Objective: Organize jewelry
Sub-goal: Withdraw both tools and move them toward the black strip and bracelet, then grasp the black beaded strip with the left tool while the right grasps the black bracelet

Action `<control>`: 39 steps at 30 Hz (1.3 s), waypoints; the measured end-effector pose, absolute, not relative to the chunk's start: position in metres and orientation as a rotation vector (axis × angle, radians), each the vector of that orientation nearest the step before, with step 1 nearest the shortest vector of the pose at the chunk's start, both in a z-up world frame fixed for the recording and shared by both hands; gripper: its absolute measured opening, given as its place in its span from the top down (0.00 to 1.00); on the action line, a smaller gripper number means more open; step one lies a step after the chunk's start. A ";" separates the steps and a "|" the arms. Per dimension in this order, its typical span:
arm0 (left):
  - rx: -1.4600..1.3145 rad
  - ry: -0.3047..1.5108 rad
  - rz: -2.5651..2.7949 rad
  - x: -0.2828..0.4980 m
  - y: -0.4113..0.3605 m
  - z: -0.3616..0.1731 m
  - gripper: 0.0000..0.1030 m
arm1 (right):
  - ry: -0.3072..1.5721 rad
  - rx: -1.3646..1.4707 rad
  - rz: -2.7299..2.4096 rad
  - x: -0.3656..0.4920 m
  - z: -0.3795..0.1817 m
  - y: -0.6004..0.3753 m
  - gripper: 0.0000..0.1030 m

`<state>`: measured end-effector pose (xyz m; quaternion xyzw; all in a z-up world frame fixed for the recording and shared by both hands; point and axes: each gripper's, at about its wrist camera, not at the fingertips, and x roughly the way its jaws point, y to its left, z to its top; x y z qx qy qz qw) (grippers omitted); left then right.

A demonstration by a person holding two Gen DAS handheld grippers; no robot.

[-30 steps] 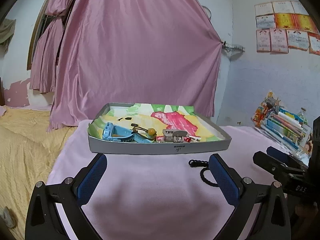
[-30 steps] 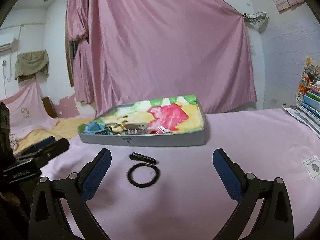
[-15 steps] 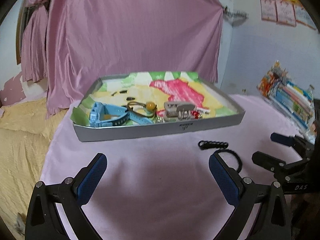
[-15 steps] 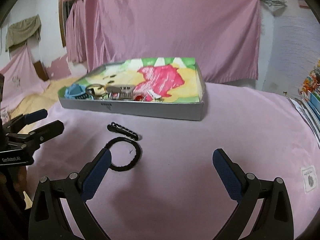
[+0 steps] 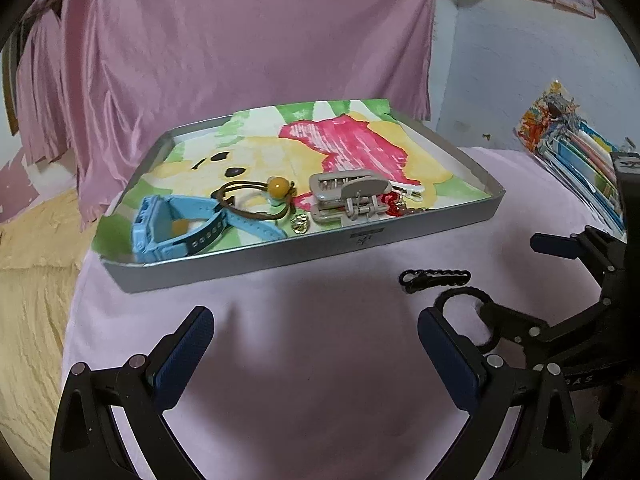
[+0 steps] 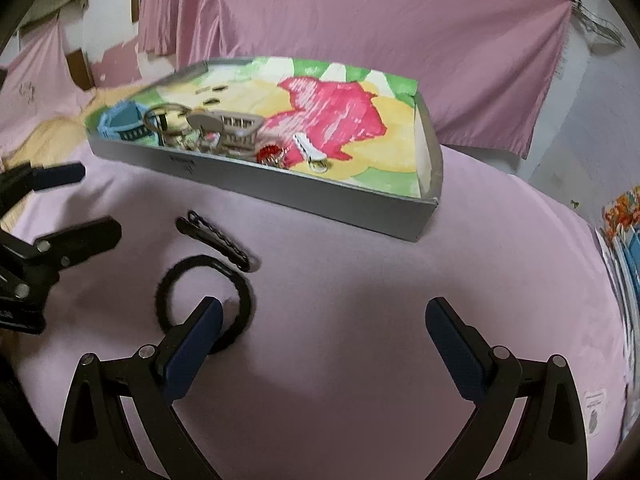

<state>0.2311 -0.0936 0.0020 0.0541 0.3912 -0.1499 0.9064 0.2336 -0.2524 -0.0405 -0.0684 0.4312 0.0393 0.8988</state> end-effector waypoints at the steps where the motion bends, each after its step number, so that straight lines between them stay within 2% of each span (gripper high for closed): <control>1: 0.116 0.810 -0.314 0.233 -0.095 0.002 0.01 | 0.895 -0.142 0.084 0.235 -0.040 -0.254 0.04; 17: 0.241 0.818 -0.467 0.247 -0.134 -0.002 0.02 | 0.885 -0.136 0.014 0.247 -0.040 -0.297 0.05; 20: 0.264 0.813 -0.498 0.247 -0.142 -0.001 0.09 | 0.882 -0.115 0.028 0.247 -0.039 -0.302 0.19; 21: 0.272 0.813 -0.509 0.247 -0.144 -0.001 0.12 | 0.881 -0.117 0.034 0.247 -0.039 -0.302 0.21; 22: 0.279 0.813 -0.517 0.247 -0.147 -0.002 0.13 | 0.880 -0.120 0.036 0.247 -0.039 -0.302 0.22; 27: 0.306 0.829 -0.554 0.250 -0.157 -0.006 0.32 | 0.882 -0.115 0.056 0.249 -0.040 -0.305 0.27; 29: 0.308 0.833 -0.561 0.252 -0.160 -0.007 0.35 | 0.882 -0.103 0.065 0.249 -0.040 -0.306 0.28; 32: 0.312 0.839 -0.573 0.254 -0.162 -0.008 0.44 | 0.885 -0.087 0.073 0.249 -0.041 -0.308 0.29; 35: 0.318 0.839 -0.592 0.255 -0.163 -0.008 0.47 | 0.886 -0.082 0.076 0.250 -0.042 -0.308 0.29; 39: 0.325 0.826 -0.623 0.255 -0.166 -0.006 0.61 | 0.884 -0.082 0.083 0.249 -0.041 -0.307 0.33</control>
